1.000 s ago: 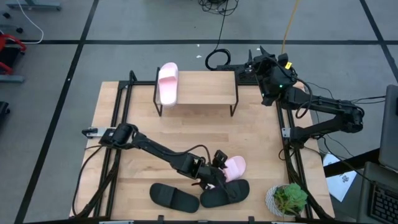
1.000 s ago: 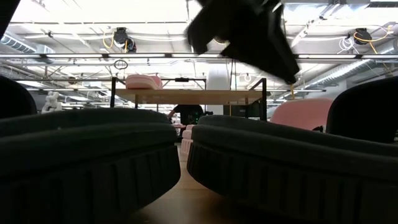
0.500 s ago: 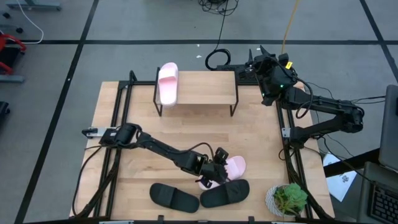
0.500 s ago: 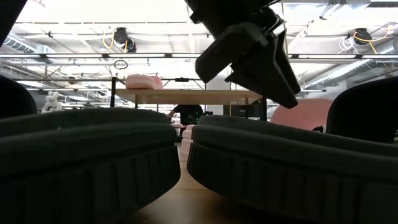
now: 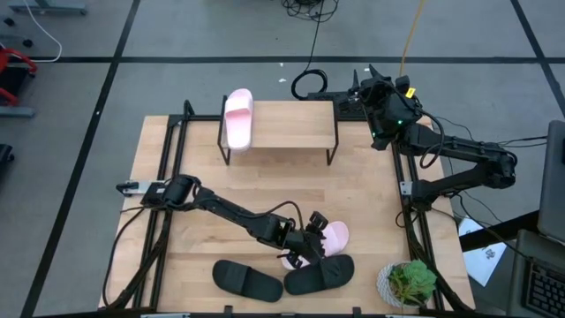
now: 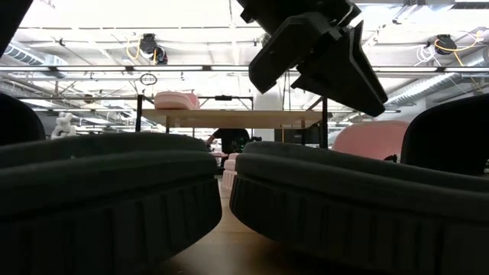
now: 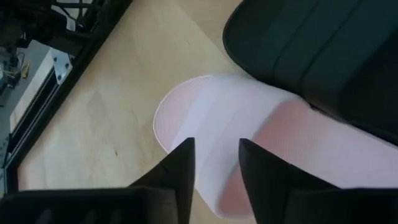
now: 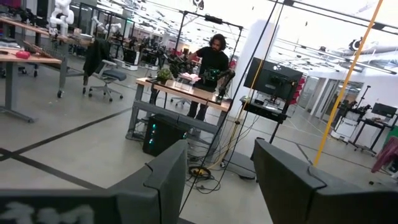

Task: Pick and place slides into the shelf
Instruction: Put the pink slide on the shelf

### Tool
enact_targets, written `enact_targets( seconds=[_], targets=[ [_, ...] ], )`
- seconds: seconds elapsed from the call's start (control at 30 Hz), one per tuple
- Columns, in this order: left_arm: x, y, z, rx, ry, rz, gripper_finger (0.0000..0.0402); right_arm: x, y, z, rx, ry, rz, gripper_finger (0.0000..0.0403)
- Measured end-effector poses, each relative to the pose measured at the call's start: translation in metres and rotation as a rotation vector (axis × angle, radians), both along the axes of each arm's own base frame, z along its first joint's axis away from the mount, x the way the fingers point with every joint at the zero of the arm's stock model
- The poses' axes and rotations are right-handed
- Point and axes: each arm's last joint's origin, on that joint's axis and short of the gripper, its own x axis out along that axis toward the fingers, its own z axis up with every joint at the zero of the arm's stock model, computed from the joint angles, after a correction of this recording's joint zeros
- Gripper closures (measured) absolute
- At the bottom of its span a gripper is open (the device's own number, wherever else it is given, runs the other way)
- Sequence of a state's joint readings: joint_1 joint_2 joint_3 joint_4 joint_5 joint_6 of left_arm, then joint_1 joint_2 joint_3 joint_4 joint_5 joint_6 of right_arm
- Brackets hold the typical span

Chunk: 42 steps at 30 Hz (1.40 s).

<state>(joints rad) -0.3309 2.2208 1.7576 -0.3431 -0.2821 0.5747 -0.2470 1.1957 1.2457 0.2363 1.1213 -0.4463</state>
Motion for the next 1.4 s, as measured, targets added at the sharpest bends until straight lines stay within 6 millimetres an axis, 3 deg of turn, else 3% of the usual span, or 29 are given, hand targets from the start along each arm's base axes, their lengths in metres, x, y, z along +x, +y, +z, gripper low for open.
enact_targets(
  seconds=[0.2,0.47,0.83,1.17,1.27,1.4],
  targets=[
    [-0.001,0.006,-0.003,0.014,0.036,0.023,0.0306,0.000,0.000,0.000,0.000,0.000,0.000,0.0229],
    [-0.008,0.007,-0.008,0.033,0.123,0.016,0.0272,0.000,0.000,0.000,0.000,0.001,0.000,0.0229],
    [-0.002,0.005,-0.003,-0.001,0.049,-0.001,0.0261,0.000,0.000,0.000,0.003,-0.014,0.002,0.0229],
    [0.005,-0.001,-0.027,0.109,0.031,0.018,0.0261,0.001,0.000,0.000,0.000,-0.011,0.019,0.0229],
    [0.005,0.001,-0.027,0.137,0.022,0.042,0.0276,0.001,0.000,0.000,-0.002,-0.012,0.031,0.0229],
    [0.005,0.002,-0.027,0.142,0.022,0.048,0.0336,0.001,0.000,0.000,-0.002,-0.012,0.028,0.0229]
  ],
)
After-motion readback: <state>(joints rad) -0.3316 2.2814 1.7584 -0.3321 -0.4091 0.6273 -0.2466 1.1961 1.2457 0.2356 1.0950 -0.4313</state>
